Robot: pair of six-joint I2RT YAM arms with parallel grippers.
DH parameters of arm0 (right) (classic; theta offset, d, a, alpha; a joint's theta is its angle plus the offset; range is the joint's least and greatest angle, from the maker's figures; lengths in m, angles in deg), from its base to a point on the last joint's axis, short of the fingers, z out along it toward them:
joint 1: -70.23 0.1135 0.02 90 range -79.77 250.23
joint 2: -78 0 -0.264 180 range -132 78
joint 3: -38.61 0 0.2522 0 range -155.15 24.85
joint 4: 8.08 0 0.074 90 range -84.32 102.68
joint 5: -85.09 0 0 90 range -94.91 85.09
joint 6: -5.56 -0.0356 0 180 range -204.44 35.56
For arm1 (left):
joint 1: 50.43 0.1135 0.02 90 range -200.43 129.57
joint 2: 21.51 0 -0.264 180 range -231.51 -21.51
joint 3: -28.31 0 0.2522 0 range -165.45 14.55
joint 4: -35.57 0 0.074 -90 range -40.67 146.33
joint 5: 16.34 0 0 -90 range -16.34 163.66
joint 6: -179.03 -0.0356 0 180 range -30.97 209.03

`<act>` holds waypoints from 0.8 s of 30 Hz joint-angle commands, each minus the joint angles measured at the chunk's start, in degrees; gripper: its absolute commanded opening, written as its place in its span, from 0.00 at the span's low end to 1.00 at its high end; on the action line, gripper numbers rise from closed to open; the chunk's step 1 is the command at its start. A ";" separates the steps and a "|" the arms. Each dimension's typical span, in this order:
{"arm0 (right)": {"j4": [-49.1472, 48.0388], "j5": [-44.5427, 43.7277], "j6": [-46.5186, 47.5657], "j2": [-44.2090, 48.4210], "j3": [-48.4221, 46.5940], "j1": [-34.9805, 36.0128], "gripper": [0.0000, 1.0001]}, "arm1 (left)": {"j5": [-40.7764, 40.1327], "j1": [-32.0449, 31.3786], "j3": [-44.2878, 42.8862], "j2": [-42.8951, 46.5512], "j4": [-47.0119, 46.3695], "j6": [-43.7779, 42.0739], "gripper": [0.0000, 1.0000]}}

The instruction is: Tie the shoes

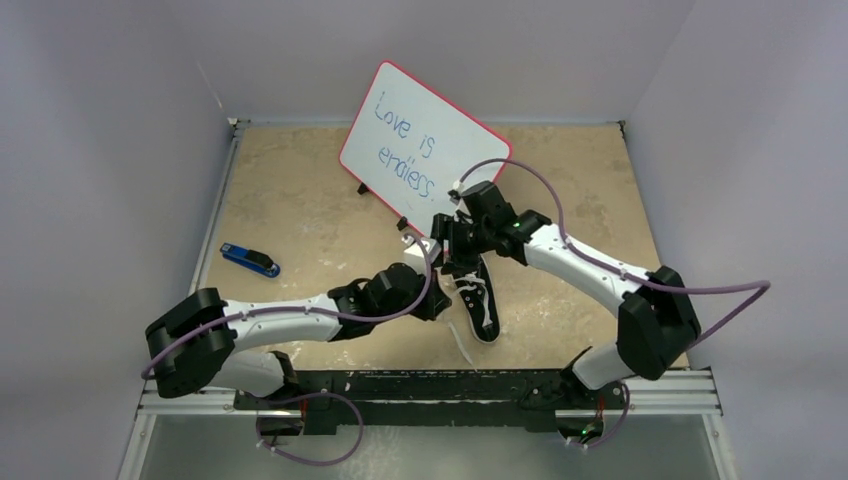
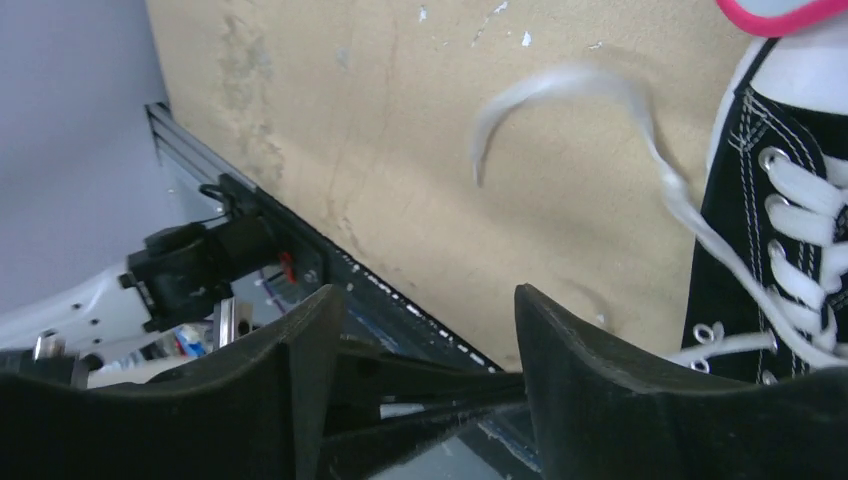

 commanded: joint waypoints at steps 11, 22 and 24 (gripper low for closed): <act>15.67 2.24 9.51 10.70 6.77 -21.92 0.75 | 15.87 7.16 -9.49 -3.14 1.53 -8.49 0.00; 2.91 -1.60 3.98 11.10 19.80 -21.54 0.39 | 19.44 10.10 -12.87 -5.17 6.36 -11.92 0.00; -0.11 0.77 1.36 13.15 22.43 -20.96 0.37 | 19.94 10.76 -13.14 -5.25 7.69 -12.40 0.00</act>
